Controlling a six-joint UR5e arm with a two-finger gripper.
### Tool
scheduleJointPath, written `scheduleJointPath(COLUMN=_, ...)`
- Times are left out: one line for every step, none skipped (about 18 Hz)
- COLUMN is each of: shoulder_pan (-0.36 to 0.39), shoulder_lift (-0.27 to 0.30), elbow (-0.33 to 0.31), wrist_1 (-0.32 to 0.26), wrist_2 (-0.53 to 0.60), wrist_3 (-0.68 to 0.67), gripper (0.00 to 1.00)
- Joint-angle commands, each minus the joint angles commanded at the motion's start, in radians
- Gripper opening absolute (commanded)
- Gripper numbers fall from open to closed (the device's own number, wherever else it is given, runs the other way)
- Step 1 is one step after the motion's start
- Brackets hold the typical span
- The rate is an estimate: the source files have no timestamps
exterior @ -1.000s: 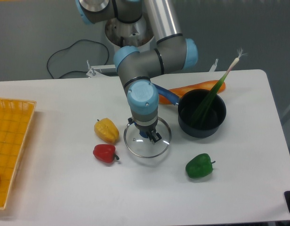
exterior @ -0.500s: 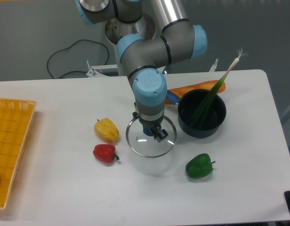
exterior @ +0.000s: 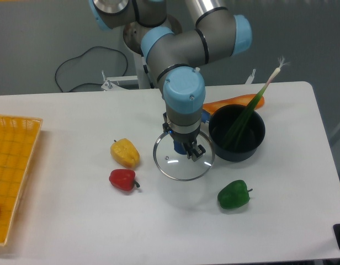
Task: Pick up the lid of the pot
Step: 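Lift the glass lid by its knob up off the table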
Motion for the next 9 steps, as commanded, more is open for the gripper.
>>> scheduleJointPath(shoulder_pan=0.0, shoulder_lift=-0.002, elbow=0.002, wrist_1=0.002, wrist_2=0.0, wrist_3=0.0, gripper=0.47)
scheduleJointPath(shoulder_pan=0.0, shoulder_lift=-0.002, elbow=0.002, wrist_1=0.002, wrist_2=0.0, wrist_3=0.0, gripper=0.47)
scheduleJointPath(shoulder_pan=0.0, shoulder_lift=-0.002, elbow=0.002, wrist_1=0.002, wrist_2=0.0, wrist_3=0.0, gripper=0.47)
scheduleJointPath(shoulder_pan=-0.002, shoulder_lift=-0.002, elbow=0.002, wrist_1=0.003, wrist_2=0.0, wrist_3=-0.002, gripper=0.47)
scheduleJointPath(shoulder_pan=-0.002, shoulder_lift=-0.003, elbow=0.0, wrist_1=0.003, wrist_2=0.0, wrist_3=-0.003, gripper=0.47)
scheduleJointPath(shoulder_pan=-0.002, shoulder_lift=-0.003, elbow=0.0, wrist_1=0.005, wrist_2=-0.003, wrist_3=-0.005, gripper=0.47)
scheduleJointPath(shoulder_pan=-0.002, shoulder_lift=-0.002, elbow=0.002, wrist_1=0.005, wrist_2=-0.006, wrist_3=-0.006, gripper=0.47)
scheduleJointPath(shoulder_pan=-0.002, shoulder_lift=-0.003, elbow=0.002, wrist_1=0.005, wrist_2=-0.006, wrist_3=-0.006, gripper=0.47)
scheduleJointPath(shoulder_pan=-0.002, shoulder_lift=-0.003, elbow=0.002, wrist_1=0.005, wrist_2=-0.006, wrist_3=-0.006, gripper=0.47)
